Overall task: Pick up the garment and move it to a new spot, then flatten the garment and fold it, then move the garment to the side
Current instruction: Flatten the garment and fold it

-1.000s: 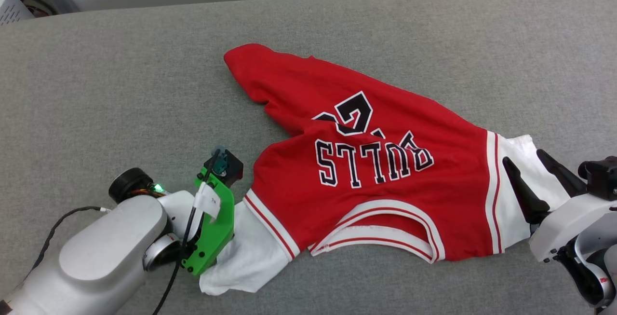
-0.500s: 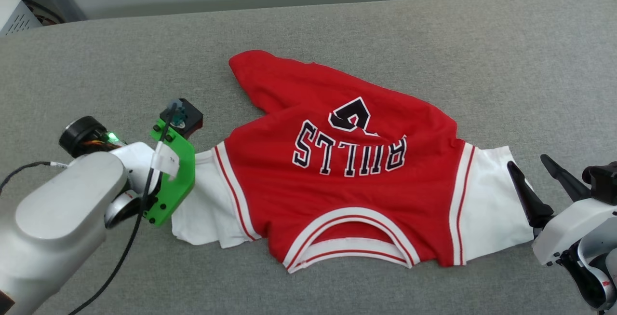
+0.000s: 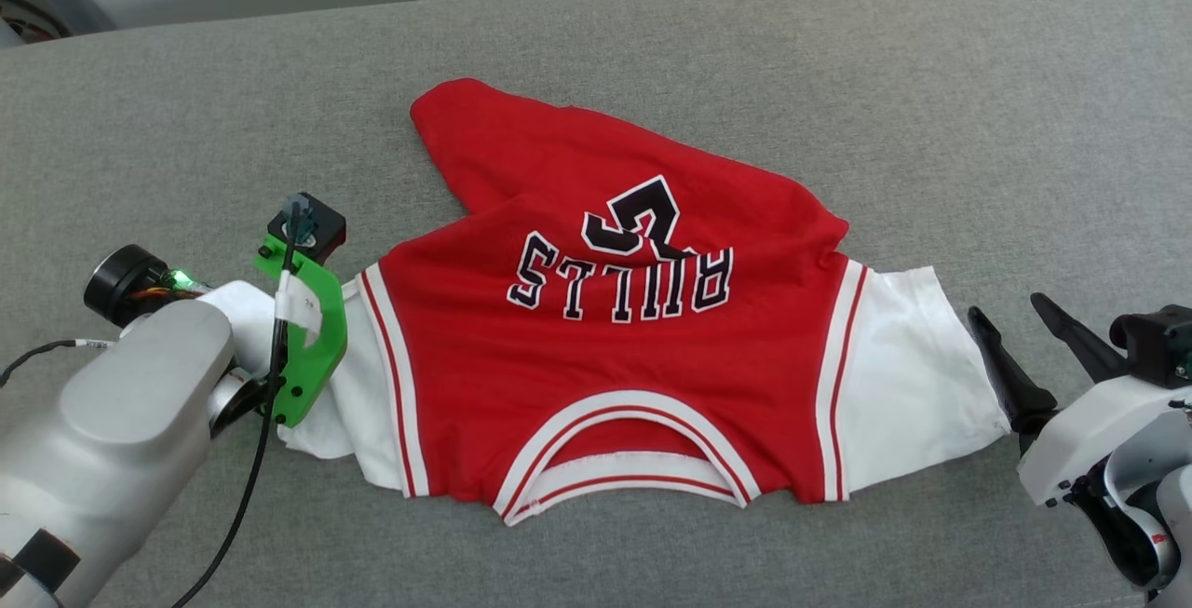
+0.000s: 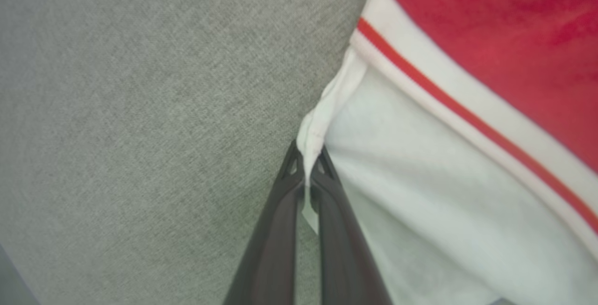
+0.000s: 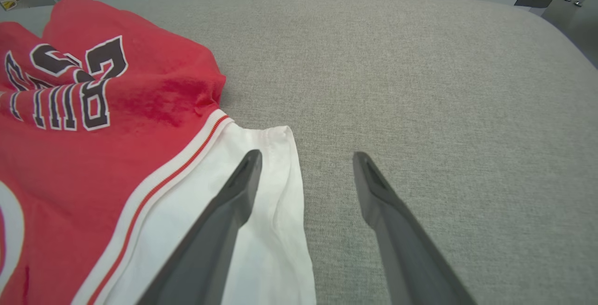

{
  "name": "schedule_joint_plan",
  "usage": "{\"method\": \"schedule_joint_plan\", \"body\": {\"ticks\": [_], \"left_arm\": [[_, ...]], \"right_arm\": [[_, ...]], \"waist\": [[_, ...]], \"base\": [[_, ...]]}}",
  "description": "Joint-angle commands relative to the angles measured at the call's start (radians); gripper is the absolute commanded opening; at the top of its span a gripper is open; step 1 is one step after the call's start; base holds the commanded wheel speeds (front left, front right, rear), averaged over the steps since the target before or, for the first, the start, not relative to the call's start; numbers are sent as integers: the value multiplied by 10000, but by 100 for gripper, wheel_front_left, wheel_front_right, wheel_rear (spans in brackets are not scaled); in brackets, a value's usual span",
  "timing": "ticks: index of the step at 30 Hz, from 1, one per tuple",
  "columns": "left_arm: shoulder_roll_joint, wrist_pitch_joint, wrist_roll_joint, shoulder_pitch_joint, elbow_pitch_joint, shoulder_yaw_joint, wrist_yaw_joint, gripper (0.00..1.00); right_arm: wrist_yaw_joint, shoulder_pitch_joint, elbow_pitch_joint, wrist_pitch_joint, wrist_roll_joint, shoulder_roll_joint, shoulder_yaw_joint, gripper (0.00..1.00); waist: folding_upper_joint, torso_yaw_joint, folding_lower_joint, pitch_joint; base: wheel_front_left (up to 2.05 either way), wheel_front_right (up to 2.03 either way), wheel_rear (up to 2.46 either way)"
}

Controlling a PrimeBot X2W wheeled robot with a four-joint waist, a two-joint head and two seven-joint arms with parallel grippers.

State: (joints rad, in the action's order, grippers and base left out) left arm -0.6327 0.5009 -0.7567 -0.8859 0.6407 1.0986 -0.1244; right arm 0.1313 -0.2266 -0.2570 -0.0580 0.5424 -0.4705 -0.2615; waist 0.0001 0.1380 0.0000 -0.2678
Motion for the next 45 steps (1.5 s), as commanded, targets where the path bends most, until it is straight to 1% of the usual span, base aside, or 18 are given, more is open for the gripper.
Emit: {"method": "schedule_joint_plan", "body": {"ticks": [1,2,7,10,12,15,20,23,27,31,36,39,42,43,44,45], "left_arm": [[170,-211,-59,387,281,83,17,38],[238,-357,-118,419,386,50,11,100],[336,-1347,-609,439,527,-453,-8,100],[295,-1511,-1225,456,316,-923,-14,100],[178,-1313,-1618,412,29,-1137,-23,100],[-106,-734,-2052,285,-565,-1262,-35,100],[-475,948,-2877,190,-1436,-1193,-45,100],[-595,1904,-3324,229,-1772,-1122,37,100],[-630,2677,-3696,446,-2130,-976,222,100],[-605,2951,-3755,726,-2273,-782,398,100],[-525,2886,-3566,1011,-1971,-549,560,100],[-372,2671,-3553,1206,-1610,-503,588,100],[-243,2587,-3419,1397,-1274,-284,487,100],[-219,2566,-3399,1447,-1212,-229,441,71],[-200,2483,-3361,1493,-1146,-187,395,27],[-193,2382,-3327,1517,-1109,-168,353,0]], "right_arm": [[-6,-88,-86,-94,117,-45,-26,100],[-6,-52,-127,-106,133,-58,-22,100],[-6,231,-248,-204,191,-79,64,100],[-6,385,-264,-203,209,-49,126,100],[-6,473,-269,-191,203,-37,174,100],[-6,553,-247,-159,183,-1,228,100],[-6,682,-199,-90,141,45,332,100],[-6,698,-142,-31,98,102,338,100],[-6,676,-49,52,60,157,322,100],[-6,621,46,125,20,196,344,100],[-6,447,154,189,-37,254,309,100],[-6,353,182,209,-55,297,273,100],[-6,320,167,208,-60,306,247,100],[-6,319,161,205,-56,305,245,100],[-6,320,152,203,-49,300,249,100],[-6,322,142,201,-43,291,257,100]], "waist": [[-1,-28,0,113],[-1,-66,0,184],[-1,-362,0,697],[-1,-565,0,921],[-1,-706,0,1041],[-1,-872,0,1178],[-1,-1056,0,1316],[-1,-1068,0,1335],[-1,-994,0,1269],[-1,-868,0,1057],[-1,-679,0,711],[-1,-580,0,528],[-1,-515,0,443],[-1,-502,0,436],[-1,-490,0,439],[-1,-488,0,457]], "base": [[0,0,0],[0,0,0],[0,0,0],[0,0,0],[0,0,0],[0,0,0],[0,0,0],[0,0,0],[0,0,0],[0,0,0],[0,0,0],[0,0,0],[0,0,0],[0,0,0],[0,0,0],[0,0,0]]}}
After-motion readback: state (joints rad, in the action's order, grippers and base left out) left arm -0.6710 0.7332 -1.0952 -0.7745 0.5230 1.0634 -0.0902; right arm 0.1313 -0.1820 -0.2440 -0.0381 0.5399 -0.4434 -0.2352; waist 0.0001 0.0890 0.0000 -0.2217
